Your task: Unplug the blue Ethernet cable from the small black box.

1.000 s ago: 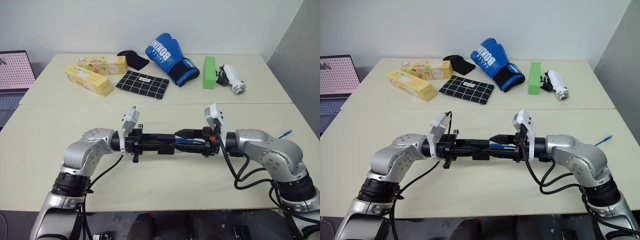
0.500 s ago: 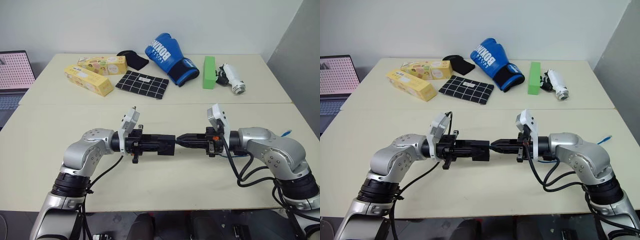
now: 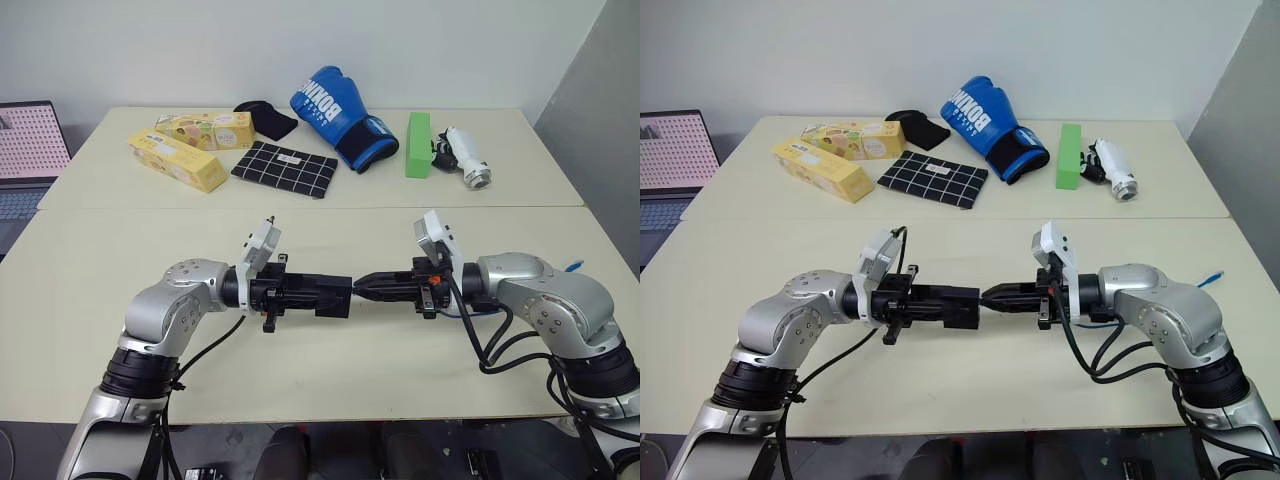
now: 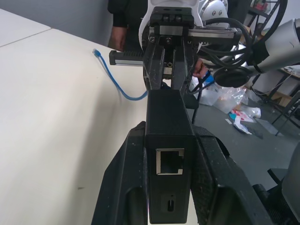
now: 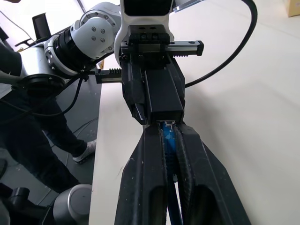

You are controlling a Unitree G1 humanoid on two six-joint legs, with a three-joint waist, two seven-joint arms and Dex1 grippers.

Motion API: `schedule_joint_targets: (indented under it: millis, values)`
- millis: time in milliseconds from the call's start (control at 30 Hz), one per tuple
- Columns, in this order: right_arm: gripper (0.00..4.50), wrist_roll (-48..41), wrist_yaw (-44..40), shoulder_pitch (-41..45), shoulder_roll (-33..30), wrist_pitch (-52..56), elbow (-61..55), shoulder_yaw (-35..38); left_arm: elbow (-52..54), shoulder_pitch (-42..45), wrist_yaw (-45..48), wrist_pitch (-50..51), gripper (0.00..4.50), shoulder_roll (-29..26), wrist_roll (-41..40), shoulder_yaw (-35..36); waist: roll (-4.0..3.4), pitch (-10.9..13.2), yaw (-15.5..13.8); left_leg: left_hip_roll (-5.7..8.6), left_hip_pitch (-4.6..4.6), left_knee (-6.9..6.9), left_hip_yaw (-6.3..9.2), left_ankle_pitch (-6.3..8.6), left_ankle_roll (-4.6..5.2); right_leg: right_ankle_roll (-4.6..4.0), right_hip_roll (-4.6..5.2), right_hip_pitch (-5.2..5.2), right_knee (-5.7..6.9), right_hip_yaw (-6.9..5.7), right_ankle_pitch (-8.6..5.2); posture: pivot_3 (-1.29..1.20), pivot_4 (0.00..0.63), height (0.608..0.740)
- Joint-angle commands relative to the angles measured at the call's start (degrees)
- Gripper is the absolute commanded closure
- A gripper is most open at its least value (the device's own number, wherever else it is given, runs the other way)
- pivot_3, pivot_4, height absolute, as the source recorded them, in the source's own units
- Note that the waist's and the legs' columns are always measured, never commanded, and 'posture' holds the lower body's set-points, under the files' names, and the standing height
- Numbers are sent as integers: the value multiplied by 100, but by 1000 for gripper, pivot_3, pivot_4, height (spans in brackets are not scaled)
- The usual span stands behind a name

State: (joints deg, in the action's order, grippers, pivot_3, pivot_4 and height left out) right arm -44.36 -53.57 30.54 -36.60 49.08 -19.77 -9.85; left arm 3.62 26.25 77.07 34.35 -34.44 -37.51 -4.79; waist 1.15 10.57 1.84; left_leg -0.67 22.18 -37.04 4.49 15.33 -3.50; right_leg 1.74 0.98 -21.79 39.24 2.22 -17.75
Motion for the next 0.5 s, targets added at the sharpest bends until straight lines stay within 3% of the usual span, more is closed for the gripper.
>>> schedule_joint_targets:
  millis: [33, 367, 433, 500]
  values:
    - [4496, 167, -34, -64, -313, 36, 101, 266, 42, -96, -16, -113, 3707, -317, 24, 364, 0, 0, 0, -1, 0, 0, 0, 0, 0, 0, 0, 0, 0, 1, 0, 0, 150, 740]
    - [4498, -33, 140, 49, -72, 124, 17, 343, 213, -149, -163, -55, 3707, -258, -33, 304, 0, 0, -1, -1, 1, 0, 1, 0, 0, 0, 1, 0, 0, 0, 0, 0, 150, 740]
    - [3793, -131, 265, 68, 96, 127, -16, 388, 258, -150, -165, -45, 3707, -212, -53, 238, 0, 0, 0, -1, 1, 0, 1, 0, 0, 0, 1, 0, 0, 0, 0, 0, 150, 740]
    - [3362, -325, 408, 102, 282, 218, -107, 494, 302, -140, -161, -21, 3707, -183, -81, 188, 0, 0, 2, -1, 0, 0, 0, 0, 0, 0, 0, -1, 0, 1, 0, 0, 150, 740]
